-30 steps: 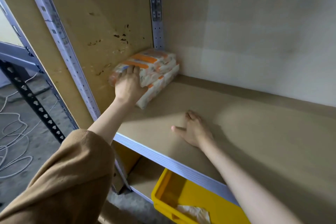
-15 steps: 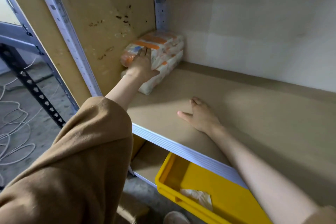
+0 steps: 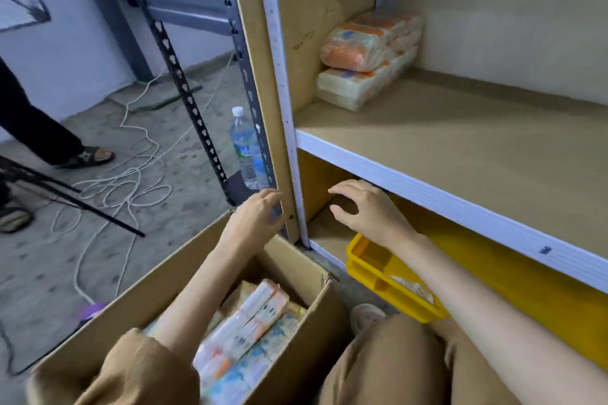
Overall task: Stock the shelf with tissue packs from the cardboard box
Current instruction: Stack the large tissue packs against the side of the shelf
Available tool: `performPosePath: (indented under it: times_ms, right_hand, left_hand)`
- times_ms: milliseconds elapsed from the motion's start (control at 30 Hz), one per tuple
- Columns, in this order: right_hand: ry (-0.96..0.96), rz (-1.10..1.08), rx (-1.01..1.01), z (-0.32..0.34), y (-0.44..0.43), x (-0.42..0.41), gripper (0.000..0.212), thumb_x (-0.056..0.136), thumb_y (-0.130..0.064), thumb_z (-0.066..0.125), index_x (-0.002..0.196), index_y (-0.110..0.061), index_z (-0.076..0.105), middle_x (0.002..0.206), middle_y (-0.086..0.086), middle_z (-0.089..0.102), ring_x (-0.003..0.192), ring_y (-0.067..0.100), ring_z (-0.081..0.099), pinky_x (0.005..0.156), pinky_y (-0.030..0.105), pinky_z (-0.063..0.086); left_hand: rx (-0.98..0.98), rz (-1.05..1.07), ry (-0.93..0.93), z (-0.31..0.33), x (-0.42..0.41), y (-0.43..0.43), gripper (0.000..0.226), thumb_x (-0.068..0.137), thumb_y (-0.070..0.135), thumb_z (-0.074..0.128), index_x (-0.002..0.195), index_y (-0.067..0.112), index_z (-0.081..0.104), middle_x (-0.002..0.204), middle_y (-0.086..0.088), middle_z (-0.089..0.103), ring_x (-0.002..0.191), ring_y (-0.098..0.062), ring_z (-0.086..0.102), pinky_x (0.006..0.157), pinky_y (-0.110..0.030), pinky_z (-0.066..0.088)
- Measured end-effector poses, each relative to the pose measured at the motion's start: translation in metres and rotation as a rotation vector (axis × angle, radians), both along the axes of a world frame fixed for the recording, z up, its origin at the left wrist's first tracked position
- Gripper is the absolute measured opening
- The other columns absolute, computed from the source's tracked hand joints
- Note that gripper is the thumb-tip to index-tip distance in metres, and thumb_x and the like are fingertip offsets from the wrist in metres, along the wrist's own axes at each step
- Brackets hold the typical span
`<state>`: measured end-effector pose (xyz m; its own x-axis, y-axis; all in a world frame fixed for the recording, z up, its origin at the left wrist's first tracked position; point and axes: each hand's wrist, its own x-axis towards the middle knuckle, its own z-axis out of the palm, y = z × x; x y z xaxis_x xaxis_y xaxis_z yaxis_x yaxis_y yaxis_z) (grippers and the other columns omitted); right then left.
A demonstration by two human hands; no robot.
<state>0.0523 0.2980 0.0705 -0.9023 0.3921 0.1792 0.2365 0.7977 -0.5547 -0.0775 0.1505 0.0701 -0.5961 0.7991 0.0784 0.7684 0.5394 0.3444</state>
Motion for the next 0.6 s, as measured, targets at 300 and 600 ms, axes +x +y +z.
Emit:
performPosePath:
  times_ms: [300,600]
  right_hand:
    - [-0.369,0.345,0.038,-0.092,-0.111,-0.048,0.044,0.088,-0.019,0.054,0.131,-0.01,0.049,0.135,0.007,0.051,0.128,0.021,0.043,0.105,0.031,0.035]
    - [-0.611,0.591,0.326,-0.161,-0.14,-0.086,0.042,0.081,-0.016,0.056,0.121,-0.003,0.05,0.124,0.012,0.051,0.118,0.028,0.047,0.098,0.035,0.038]
  left_hand:
    - [-0.043,0.345,-0.215,-0.087,0.017,-0.173,0.039,0.081,0.018,0.065,0.116,0.001,0.062,0.125,-0.013,0.063,0.116,-0.025,0.06,0.096,-0.031,0.046]
    - [-0.402,0.363,-0.443,-0.154,0.028,-0.192,0.087,0.069,0.04,0.074,0.139,0.013,0.03,0.142,-0.004,0.041,0.127,-0.021,0.044,0.101,-0.029,0.039]
